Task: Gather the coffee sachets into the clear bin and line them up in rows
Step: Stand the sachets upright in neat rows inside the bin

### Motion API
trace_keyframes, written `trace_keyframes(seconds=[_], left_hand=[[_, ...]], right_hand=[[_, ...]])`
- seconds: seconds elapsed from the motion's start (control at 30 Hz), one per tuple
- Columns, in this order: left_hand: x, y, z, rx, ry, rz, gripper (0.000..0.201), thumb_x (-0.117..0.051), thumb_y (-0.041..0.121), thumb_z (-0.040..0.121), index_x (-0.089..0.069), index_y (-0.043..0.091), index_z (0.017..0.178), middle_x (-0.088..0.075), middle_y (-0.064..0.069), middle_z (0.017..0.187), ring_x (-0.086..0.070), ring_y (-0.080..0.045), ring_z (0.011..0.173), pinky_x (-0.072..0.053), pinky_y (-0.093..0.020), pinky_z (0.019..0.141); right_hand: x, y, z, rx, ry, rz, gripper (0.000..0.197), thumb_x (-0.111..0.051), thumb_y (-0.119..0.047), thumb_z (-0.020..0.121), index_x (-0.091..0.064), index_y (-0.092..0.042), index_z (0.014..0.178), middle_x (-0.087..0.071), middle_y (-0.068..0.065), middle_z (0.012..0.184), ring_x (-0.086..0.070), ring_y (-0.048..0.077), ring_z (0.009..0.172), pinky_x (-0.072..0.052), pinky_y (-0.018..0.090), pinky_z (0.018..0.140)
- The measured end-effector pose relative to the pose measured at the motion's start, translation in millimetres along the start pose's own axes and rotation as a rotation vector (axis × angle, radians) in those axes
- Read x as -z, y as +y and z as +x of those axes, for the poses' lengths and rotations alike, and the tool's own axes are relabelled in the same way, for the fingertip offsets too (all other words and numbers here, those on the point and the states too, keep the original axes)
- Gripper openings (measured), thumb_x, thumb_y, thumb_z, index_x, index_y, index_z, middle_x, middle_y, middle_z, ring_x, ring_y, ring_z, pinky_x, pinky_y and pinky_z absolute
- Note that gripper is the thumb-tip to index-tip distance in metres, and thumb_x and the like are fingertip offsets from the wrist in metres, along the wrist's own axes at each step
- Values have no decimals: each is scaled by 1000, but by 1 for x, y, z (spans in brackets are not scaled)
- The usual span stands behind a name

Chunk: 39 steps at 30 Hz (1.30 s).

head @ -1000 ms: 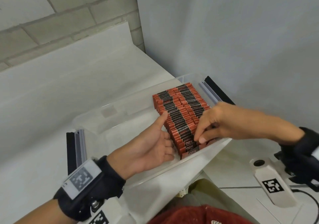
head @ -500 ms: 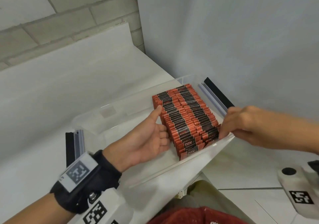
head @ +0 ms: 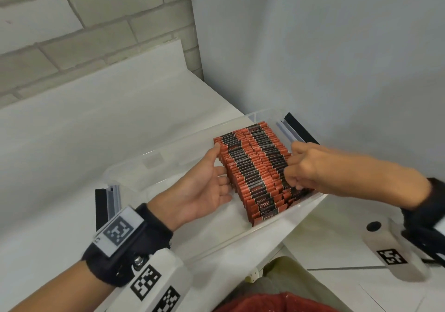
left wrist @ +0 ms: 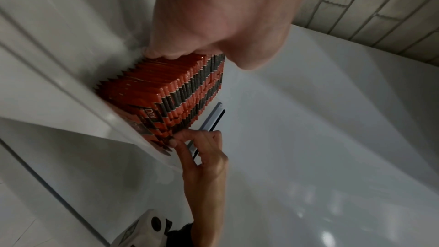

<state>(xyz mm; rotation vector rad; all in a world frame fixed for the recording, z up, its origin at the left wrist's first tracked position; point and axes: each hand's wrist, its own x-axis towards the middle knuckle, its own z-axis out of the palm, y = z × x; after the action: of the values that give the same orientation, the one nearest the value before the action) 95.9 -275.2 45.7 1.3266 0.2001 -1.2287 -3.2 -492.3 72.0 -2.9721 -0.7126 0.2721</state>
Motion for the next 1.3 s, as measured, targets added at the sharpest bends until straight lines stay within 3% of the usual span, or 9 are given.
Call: trace_keyframes(seconds=[0.13,0.27,0.33,0.47,0.6,0.7,0.77,1.07,1.3], left_hand=[[-3,-1,0,15,-21,-14,78,-33,62,93,-44,-1,136,-72,-9,94,-61,-21,107,-30,-41,115],[-2,0,3,-24,-14,6,81,-34,61,93,-28,1,147,-52,-11,132,-43,-19,128,-25,-40,117],[0,0,7,-60,43,-7,70,-34,59,95,-33,7,143,-63,-2,110,-56,-10,106,-37,-33,107],[-5,2,10,-45,55,15,57,-28,59,97,-61,13,95,-63,4,61,-59,-4,53,-41,-26,73],[-5,9,10,-111,127,5,61,-29,58,97,-49,11,132,-49,14,87,-54,2,87,-34,-29,106],[-7,14,13,-82,132,-11,53,-27,58,99,-58,15,89,-50,3,78,-50,-12,83,-41,-28,82],[-8,14,15,-51,77,-42,55,-25,58,98,-55,15,82,-59,-5,83,-56,-19,94,-45,-31,87],[-7,22,19,-103,53,-20,62,-17,59,99,-59,15,113,-62,-1,109,-54,-13,106,-32,-32,95],[-2,24,16,-75,101,-24,80,-24,66,95,-25,8,149,-44,7,141,-41,-12,131,-26,-35,112]], right_hand=[[0,-10,7,-23,-54,-42,19,-83,-22,73,-65,-19,68,-55,-11,66,-32,3,63,-27,13,61],[15,-11,10,-206,-205,-24,22,-47,-23,101,-67,-19,107,-59,-6,98,-43,11,93,-42,18,77],[22,-14,11,-278,-55,114,30,-43,-23,101,-63,-19,123,-64,-2,115,-53,13,105,-47,26,92],[22,-32,16,-273,-141,318,54,-27,-42,101,-20,-28,153,-25,-18,154,-24,-3,140,-15,9,113],[15,-39,30,-276,-265,392,62,-14,-51,99,8,-29,152,14,-18,157,17,-12,137,10,7,107],[9,-39,52,-296,-265,341,64,-12,-50,101,14,-21,151,20,-8,158,23,-5,138,14,11,106],[4,-41,64,-307,-320,282,67,-11,-53,100,14,-17,151,21,-2,159,23,2,141,13,18,111],[22,-33,78,-471,-427,286,77,-8,-59,97,17,-9,150,25,8,158,21,17,145,8,31,116],[29,-26,68,-536,-436,342,80,-8,-61,94,15,-11,151,20,6,159,18,17,147,4,34,118]])
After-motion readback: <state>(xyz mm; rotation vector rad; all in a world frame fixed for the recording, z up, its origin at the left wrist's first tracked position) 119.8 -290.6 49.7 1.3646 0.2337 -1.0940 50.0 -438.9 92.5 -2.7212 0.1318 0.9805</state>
